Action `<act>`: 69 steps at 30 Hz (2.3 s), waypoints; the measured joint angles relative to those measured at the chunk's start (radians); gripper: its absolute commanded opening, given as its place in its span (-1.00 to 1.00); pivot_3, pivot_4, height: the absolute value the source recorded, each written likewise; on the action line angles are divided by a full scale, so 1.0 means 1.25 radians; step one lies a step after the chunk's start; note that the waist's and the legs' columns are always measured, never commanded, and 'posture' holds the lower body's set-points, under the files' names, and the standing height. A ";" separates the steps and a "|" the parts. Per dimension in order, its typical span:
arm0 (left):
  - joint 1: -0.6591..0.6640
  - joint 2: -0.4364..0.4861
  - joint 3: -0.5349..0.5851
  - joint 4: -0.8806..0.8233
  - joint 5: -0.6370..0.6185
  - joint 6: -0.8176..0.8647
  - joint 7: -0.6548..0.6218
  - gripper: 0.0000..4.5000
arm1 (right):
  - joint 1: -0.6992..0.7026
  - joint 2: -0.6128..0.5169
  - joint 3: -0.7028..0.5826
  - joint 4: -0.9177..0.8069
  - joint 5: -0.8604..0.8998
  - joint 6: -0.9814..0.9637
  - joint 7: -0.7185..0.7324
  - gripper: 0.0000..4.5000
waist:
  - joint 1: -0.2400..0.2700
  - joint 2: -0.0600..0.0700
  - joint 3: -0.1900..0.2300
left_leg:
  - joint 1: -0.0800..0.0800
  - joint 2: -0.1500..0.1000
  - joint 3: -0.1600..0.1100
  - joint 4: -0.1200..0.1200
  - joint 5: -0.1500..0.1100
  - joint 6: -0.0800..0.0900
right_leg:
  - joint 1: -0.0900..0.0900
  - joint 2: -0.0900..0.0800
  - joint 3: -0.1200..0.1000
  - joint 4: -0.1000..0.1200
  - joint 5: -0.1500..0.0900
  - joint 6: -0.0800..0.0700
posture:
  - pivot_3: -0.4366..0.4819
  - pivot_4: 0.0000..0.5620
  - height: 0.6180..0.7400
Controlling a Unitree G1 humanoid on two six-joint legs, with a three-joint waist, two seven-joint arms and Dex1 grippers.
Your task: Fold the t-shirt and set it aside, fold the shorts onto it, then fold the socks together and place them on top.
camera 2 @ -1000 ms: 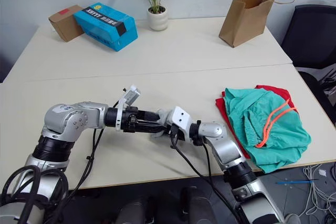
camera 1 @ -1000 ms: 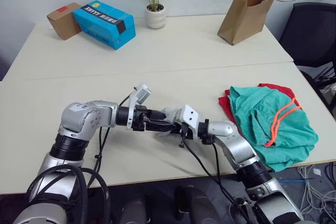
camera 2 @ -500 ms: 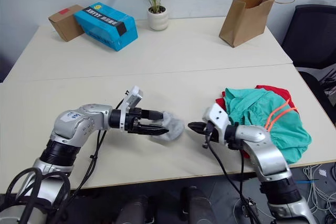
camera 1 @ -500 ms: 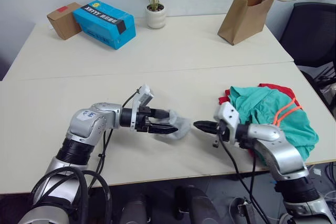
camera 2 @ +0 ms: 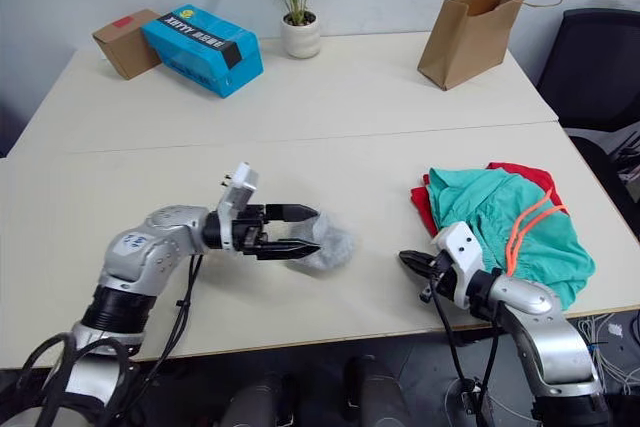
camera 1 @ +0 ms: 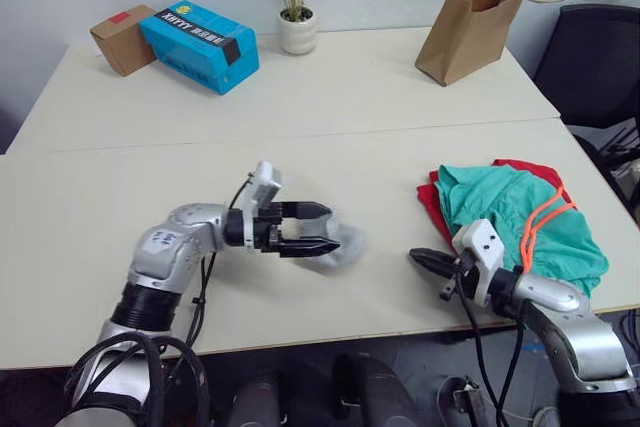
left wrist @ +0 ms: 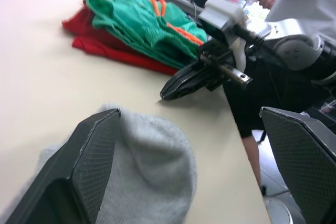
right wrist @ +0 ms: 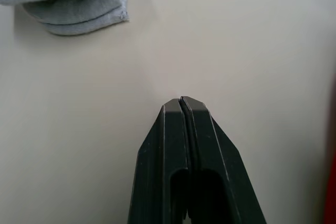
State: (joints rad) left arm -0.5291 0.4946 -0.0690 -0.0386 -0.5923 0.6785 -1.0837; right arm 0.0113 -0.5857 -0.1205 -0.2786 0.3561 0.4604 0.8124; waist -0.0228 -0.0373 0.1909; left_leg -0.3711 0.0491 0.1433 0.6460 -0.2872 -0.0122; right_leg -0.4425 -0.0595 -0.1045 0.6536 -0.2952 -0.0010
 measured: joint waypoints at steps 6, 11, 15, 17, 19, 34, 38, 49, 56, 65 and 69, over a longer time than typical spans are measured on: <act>0.019 0.032 0.023 -0.022 -0.008 0.006 0.000 0.99 | 0.000 0.001 -0.005 -0.007 0.020 -0.002 -0.005 -1.00 | -0.001 0.000 0.000 | 0.000 0.000 0.000 0.000 0.000 0.000 | 0.000 0.000 0.000 0.000 0.000 0.001 | -0.05 -0.47 1.00; 0.024 0.028 0.049 0.002 -0.002 -0.035 0.017 0.57 | -0.069 0.041 -0.007 -0.038 0.091 0.005 -0.011 -1.00 | -0.004 0.000 0.000 | 0.000 0.000 0.000 0.000 0.000 0.000 | 0.000 0.000 0.000 0.000 0.000 0.001 | -0.05 -0.47 1.00; 0.045 0.020 0.084 0.075 0.046 -0.164 0.035 0.03 | -0.194 0.068 0.034 -0.099 0.144 0.036 -0.017 -1.00 | -0.004 0.000 0.000 | 0.001 0.001 0.000 -0.001 0.000 0.000 | 0.000 0.001 0.000 0.000 0.000 0.000 | -0.05 -0.47 1.00; 0.057 0.016 0.082 0.098 0.068 -0.200 0.036 -0.27 | -0.228 0.087 0.085 -0.101 0.136 0.038 -0.022 -1.00 | -0.002 0.000 0.000 | 0.000 0.001 -0.001 -0.001 0.000 0.000 | 0.000 0.001 0.000 0.000 0.000 0.000 | -0.05 -0.47 1.00; 0.059 0.009 0.080 0.110 0.084 -0.232 0.036 -0.56 | -0.260 0.114 0.141 -0.086 0.113 0.039 -0.037 -1.00 | 0.001 0.000 0.000 | -0.001 0.000 -0.001 0.000 0.000 0.001 | 0.000 0.000 -0.001 0.000 0.000 0.000 | -0.05 -0.47 1.00; 0.073 -0.106 -0.078 0.174 0.238 -0.377 0.068 -0.99 | -0.329 0.146 0.284 0.203 -0.111 -0.135 -0.040 -1.00 | -0.003 0.000 0.000 | 0.000 -0.001 0.001 0.001 -0.001 0.004 | 0.000 -0.001 -0.001 -0.001 0.001 0.002 | -0.05 -0.47 1.00; 0.084 -0.115 -0.078 0.179 0.249 -0.386 0.088 -0.99 | -0.314 0.168 0.257 0.265 -0.105 -0.227 -0.025 -1.00 | -0.004 0.000 0.000 | 0.001 0.000 0.001 0.001 -0.001 0.004 | 0.001 -0.001 -0.001 0.000 0.001 0.002 | -0.05 -0.47 1.00; 0.081 -0.071 -0.043 0.115 0.208 -0.350 0.048 -0.99 | -0.270 0.063 0.031 0.051 0.206 0.066 -0.025 -1.00 | -0.001 0.000 0.000 | 0.000 0.000 0.000 0.001 -0.002 0.004 | 0.001 -0.002 -0.001 0.000 0.001 0.001 | -0.05 -0.47 1.00; 0.014 -0.047 -0.038 0.145 0.235 -0.401 0.023 -1.00 | -0.235 -0.046 -0.093 -0.018 0.569 0.596 -0.206 -0.36 | -0.004 0.000 0.000 | 0.000 0.000 0.000 0.001 -0.004 0.008 | 0.001 -0.001 -0.001 -0.001 0.001 0.001 | -0.05 -0.47 1.00; -0.008 -0.072 -0.034 0.264 0.252 -0.422 0.033 -1.00 | -0.296 0.168 -0.139 0.111 0.721 0.804 -0.520 0.44 | -0.004 0.000 0.000 | -0.002 0.000 0.000 0.001 -0.003 0.009 | 0.000 -0.001 -0.001 -0.001 0.002 0.002 | -0.05 -0.47 1.00; -0.008 -0.063 -0.022 0.268 0.254 -0.424 0.027 -1.00 | -0.331 0.251 -0.165 0.173 0.775 0.805 -0.634 0.44 | -0.004 0.000 0.000 | -0.002 0.000 0.000 0.001 -0.001 0.005 | 0.000 -0.001 -0.001 -0.001 0.002 0.002 | -0.05 -0.47 1.00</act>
State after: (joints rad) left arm -0.5387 0.4164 -0.0967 0.2970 -0.2751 0.1485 -1.0494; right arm -0.4026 -0.2721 -0.3272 -0.0618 1.3248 1.4666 0.0201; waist -0.0282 -0.0369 0.1912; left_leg -0.3742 0.0490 0.1438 0.6471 -0.2881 -0.0062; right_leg -0.4431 -0.0611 -0.1052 0.6523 -0.2929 0.0015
